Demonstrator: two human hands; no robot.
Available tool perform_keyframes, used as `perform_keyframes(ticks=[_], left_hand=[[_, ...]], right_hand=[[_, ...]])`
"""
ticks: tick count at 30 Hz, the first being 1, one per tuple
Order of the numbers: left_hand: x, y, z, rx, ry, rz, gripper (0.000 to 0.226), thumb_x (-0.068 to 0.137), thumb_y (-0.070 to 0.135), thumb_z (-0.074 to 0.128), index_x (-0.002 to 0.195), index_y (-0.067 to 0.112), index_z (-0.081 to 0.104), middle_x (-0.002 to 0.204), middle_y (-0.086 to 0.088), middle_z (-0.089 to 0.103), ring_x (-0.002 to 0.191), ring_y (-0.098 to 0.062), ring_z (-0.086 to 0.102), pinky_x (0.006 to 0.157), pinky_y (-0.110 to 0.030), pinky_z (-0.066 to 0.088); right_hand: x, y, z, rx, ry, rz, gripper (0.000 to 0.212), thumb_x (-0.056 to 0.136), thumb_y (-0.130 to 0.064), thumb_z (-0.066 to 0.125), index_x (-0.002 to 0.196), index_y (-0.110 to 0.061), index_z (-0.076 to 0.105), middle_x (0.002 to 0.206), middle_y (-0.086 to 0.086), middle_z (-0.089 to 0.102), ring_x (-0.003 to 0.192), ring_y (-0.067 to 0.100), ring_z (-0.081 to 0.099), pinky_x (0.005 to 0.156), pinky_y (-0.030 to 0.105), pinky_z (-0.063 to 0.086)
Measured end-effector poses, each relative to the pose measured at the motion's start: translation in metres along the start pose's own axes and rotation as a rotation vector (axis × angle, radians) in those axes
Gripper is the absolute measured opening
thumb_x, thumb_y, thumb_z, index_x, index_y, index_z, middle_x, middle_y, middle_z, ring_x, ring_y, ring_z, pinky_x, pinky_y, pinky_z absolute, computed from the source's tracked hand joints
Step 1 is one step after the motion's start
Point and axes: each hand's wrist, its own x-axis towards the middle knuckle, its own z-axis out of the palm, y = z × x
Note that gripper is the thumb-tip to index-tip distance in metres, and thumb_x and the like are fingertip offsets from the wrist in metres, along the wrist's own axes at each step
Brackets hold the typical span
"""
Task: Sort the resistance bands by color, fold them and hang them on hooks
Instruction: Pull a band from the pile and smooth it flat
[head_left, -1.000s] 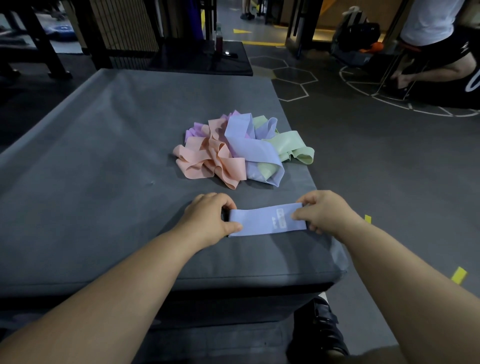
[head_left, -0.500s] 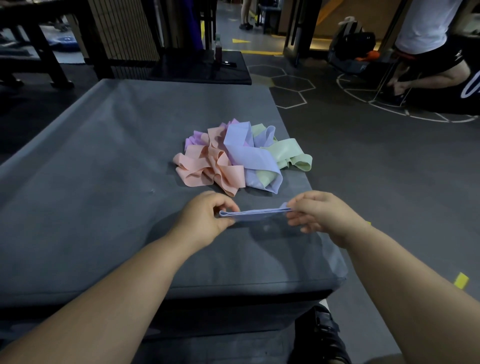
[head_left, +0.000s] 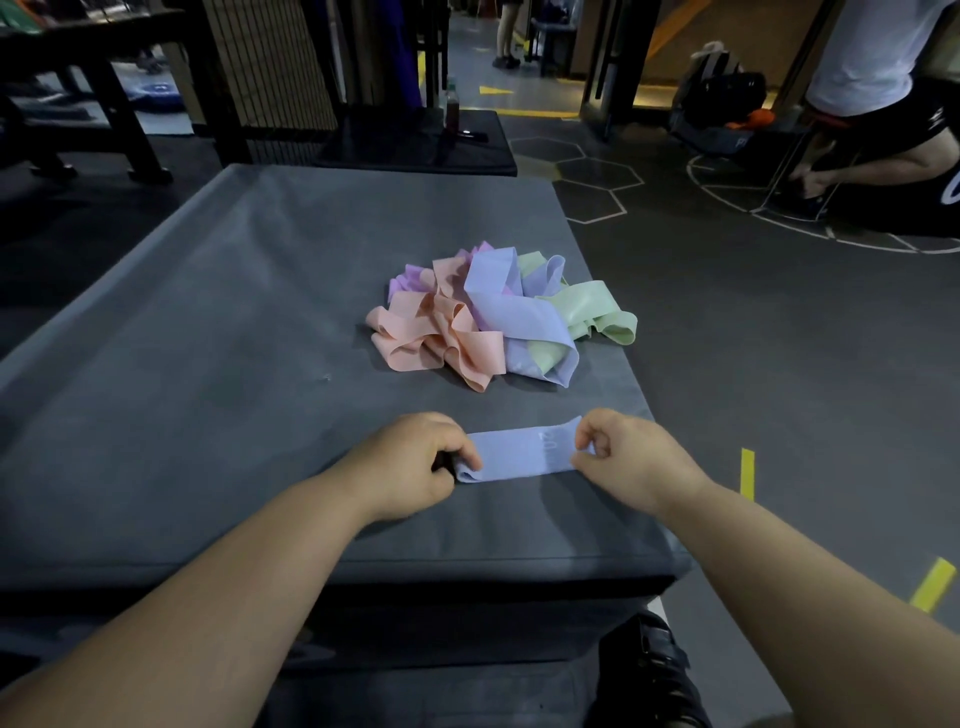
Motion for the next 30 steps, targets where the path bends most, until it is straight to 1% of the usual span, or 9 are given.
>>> perform_keyframes(ticks=[4, 7, 11, 13, 14, 16, 17, 21, 30], left_hand=[[0.000, 0.007, 0.003, -0.020, 0.027, -0.058, 0.036, 0.087, 0.031, 0.048, 0.116, 0.028, 0.068, 0.104, 0.011, 0.064, 0.102, -0.007, 0.057, 0.092, -0.030, 0.047], [0.004, 0.013, 0.014, 0.125, 0.109, -0.047, 0.034, 0.097, 0.022, 0.051, 0.130, 0.028, 0.059, 0.112, 0.002, 0.062, 0.110, -0.019, 0.052, 0.093, -0.031, 0.042], [0.007, 0.013, 0.027, 0.214, 0.112, 0.034, 0.044, 0.094, 0.011, 0.047, 0.135, 0.024, 0.056, 0.127, 0.001, 0.055, 0.121, -0.021, 0.047, 0.101, -0.032, 0.037], [0.008, 0.014, 0.026, 0.225, 0.041, 0.051, 0.049, 0.096, 0.012, 0.037, 0.144, 0.021, 0.045, 0.146, 0.000, 0.046, 0.136, -0.020, 0.039, 0.112, -0.029, 0.025], [0.008, 0.015, 0.025, 0.258, -0.010, 0.045, 0.049, 0.100, 0.014, 0.033, 0.149, 0.021, 0.036, 0.153, 0.002, 0.038, 0.143, -0.016, 0.030, 0.115, -0.026, 0.018], [0.006, 0.016, 0.024, 0.357, -0.108, 0.034, 0.050, 0.106, 0.026, 0.029, 0.155, 0.023, 0.017, 0.162, 0.006, 0.016, 0.149, -0.011, 0.011, 0.119, -0.026, 0.006], [0.003, 0.017, 0.025, 0.404, -0.149, 0.028, 0.054, 0.106, 0.034, 0.026, 0.156, 0.025, 0.007, 0.163, 0.008, 0.005, 0.150, -0.009, 0.002, 0.120, -0.028, 0.000], [-0.002, 0.020, 0.026, 0.474, -0.237, -0.026, 0.062, 0.102, 0.051, 0.018, 0.153, 0.030, -0.011, 0.160, 0.013, -0.019, 0.146, -0.006, -0.020, 0.120, -0.033, -0.012], [-0.005, 0.017, 0.024, 0.513, -0.265, -0.031, 0.064, 0.100, 0.057, 0.016, 0.152, 0.033, -0.013, 0.159, 0.014, -0.022, 0.145, -0.006, -0.022, 0.120, -0.041, -0.013]], right_hand=[[-0.003, -0.001, 0.004, -0.057, 0.123, -0.007, 0.008, 0.084, -0.029, 0.063, 0.081, -0.033, 0.057, 0.094, -0.008, 0.050, 0.095, 0.018, 0.054, 0.076, 0.026, 0.039], [-0.006, -0.004, 0.007, -0.112, 0.120, -0.157, 0.037, 0.089, -0.017, 0.056, 0.125, -0.025, 0.057, 0.135, -0.005, 0.047, 0.128, 0.020, 0.043, 0.101, 0.029, 0.038], [-0.005, -0.013, 0.016, -0.198, -0.091, -0.372, 0.073, 0.088, 0.007, 0.036, 0.153, -0.024, 0.027, 0.163, -0.007, 0.015, 0.150, 0.008, 0.007, 0.117, 0.017, -0.001], [-0.006, -0.012, 0.020, -0.189, -0.146, -0.398, 0.062, 0.096, -0.010, 0.032, 0.155, -0.025, 0.021, 0.163, -0.008, 0.010, 0.150, 0.005, -0.001, 0.117, 0.020, -0.009], [-0.006, -0.010, 0.022, -0.182, -0.155, -0.395, 0.057, 0.100, -0.035, 0.026, 0.156, -0.026, 0.017, 0.163, -0.009, 0.008, 0.148, 0.002, -0.004, 0.118, 0.022, -0.011], [-0.008, -0.006, 0.027, -0.210, -0.147, -0.394, 0.095, 0.080, -0.081, -0.006, 0.157, -0.027, 0.009, 0.162, -0.015, -0.001, 0.145, -0.001, -0.013, 0.118, 0.024, -0.013], [-0.009, -0.005, 0.030, -0.257, -0.144, -0.393, 0.110, 0.068, -0.087, -0.019, 0.157, -0.027, 0.004, 0.160, -0.017, -0.007, 0.144, 0.000, -0.017, 0.117, 0.026, -0.014], [-0.010, -0.009, 0.032, -0.353, -0.134, -0.372, 0.116, 0.057, -0.087, -0.030, 0.155, -0.029, -0.007, 0.152, -0.020, -0.020, 0.140, 0.005, -0.029, 0.120, 0.035, -0.014], [-0.012, -0.006, 0.029, -0.431, -0.104, -0.296, 0.121, 0.054, -0.087, -0.031, 0.154, -0.021, -0.015, 0.155, -0.011, -0.024, 0.139, 0.001, -0.027, 0.121, 0.040, -0.010]])
